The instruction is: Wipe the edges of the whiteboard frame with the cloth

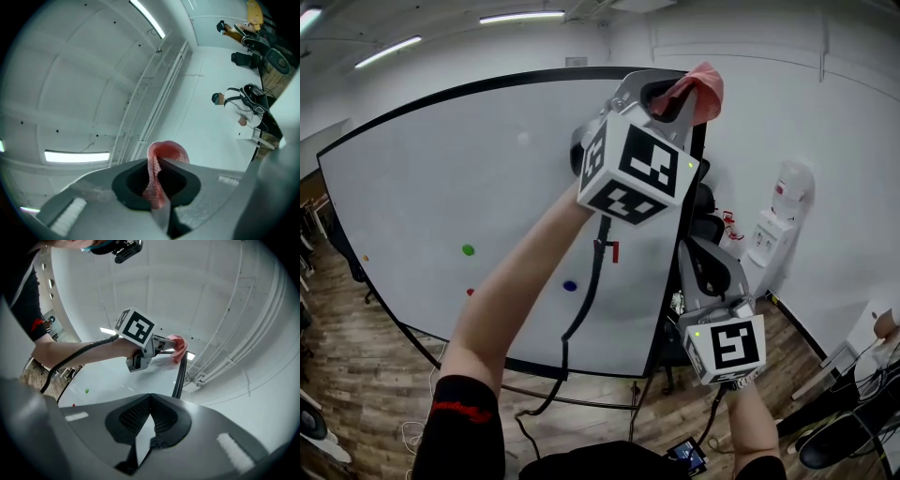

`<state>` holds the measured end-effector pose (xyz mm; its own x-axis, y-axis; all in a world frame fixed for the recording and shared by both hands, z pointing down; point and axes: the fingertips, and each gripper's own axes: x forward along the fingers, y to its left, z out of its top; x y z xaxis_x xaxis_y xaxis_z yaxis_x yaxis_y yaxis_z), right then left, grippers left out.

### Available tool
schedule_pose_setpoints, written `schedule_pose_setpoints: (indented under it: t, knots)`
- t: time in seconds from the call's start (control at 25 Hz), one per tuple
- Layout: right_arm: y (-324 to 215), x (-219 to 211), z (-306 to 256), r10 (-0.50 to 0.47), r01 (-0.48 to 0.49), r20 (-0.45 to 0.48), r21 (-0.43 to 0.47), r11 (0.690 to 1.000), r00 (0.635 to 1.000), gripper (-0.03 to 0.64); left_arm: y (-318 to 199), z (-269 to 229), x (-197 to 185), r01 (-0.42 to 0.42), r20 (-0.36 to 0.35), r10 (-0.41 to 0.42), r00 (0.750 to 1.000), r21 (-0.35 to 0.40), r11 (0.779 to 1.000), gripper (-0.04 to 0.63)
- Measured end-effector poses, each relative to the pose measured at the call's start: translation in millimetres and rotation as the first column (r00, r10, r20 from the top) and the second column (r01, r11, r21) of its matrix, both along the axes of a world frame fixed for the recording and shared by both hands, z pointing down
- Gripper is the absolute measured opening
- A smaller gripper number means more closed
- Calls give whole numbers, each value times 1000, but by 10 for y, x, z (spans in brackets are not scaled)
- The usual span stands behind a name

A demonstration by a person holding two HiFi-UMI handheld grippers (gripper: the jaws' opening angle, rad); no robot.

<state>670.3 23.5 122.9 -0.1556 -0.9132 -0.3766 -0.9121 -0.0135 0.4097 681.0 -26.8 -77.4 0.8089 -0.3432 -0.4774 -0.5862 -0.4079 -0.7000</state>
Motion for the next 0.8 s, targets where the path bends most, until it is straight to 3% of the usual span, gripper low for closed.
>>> schedule_pose_setpoints:
  t: [0.4, 0.6, 0.8]
  knots:
    - [-147, 36, 113, -26, 26, 18, -15, 1000, 1000, 2, -189, -81, 23, 89, 5, -89, 996, 24, 996, 23]
    - [-199, 26, 121, -46, 46, 17, -11, 999, 999, 2, -250, -103, -15, 163, 5, -163, 987, 76, 984, 23]
    - [-266, -12, 173, -64, 65, 26, -22, 998, 998, 2, -353, -133, -154, 212, -15, -212, 977, 81, 974, 22]
